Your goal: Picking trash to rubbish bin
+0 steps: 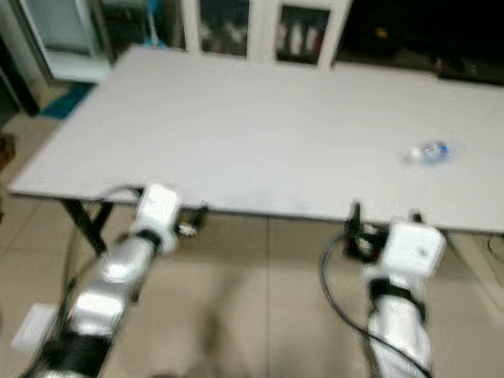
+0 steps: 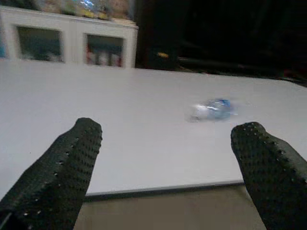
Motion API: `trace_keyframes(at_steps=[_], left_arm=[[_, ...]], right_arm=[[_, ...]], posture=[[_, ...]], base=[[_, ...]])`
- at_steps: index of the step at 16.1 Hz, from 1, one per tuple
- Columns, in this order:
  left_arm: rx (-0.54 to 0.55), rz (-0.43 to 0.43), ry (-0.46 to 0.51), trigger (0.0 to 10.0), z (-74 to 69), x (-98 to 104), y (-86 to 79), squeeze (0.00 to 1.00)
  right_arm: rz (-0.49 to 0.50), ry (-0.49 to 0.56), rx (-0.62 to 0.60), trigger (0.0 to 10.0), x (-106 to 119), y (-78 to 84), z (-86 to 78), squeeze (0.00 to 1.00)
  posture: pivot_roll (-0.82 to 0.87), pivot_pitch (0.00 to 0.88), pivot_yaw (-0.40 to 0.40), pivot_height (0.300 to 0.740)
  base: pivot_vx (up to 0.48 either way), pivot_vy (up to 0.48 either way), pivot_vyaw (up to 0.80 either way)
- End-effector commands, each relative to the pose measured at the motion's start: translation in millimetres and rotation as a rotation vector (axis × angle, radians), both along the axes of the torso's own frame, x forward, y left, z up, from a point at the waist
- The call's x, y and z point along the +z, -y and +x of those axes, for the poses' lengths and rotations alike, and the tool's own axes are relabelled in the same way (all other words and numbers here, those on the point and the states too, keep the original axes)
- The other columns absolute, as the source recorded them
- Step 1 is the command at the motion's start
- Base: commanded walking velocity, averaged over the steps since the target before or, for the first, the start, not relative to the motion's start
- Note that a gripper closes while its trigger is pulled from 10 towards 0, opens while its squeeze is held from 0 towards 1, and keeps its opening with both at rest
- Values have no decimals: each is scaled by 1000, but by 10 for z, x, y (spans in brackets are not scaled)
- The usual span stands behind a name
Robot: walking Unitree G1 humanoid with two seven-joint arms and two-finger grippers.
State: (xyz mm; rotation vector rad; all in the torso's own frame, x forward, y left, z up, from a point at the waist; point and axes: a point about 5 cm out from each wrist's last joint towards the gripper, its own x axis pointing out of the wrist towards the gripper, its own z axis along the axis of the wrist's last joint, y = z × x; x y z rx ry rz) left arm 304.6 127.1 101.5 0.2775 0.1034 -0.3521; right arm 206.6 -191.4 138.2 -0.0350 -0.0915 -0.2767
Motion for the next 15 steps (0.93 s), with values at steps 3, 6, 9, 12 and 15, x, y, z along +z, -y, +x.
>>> trace_keyframes(at_steps=[3, 6, 9, 12, 15], left_arm=[[15, 25, 2, 10000, 26, 14, -63, 0], [5, -2, -1, 10000, 68, 26, 3, 0], [-9, -30, 5, 10000, 139, 83, 86, 0], [-20, -51, 10, 10000, 165, 118, 127, 0], [-28, -50, 11, 10000, 174, 117, 140, 0]], right_arm=[[3, 13, 11, 10000, 37, -26, 21, 0], [28, 5, 22, 10000, 26, -40, 67, 0], [39, 7, 37, 10000, 35, -66, 119, 0], [43, 9, 38, 10000, 30, -62, 116, 0], [46, 9, 38, 10000, 31, -72, 121, 0]], posture=[[161, 77, -59, 740], [172, 78, -62, 740], [174, 77, -63, 740], [169, 75, -58, 740], [167, 75, -57, 740]], base=[[0, -451, 0], [0, 0, 0], [0, 0, 0], [325, 0, 0], [444, 0, 0]])
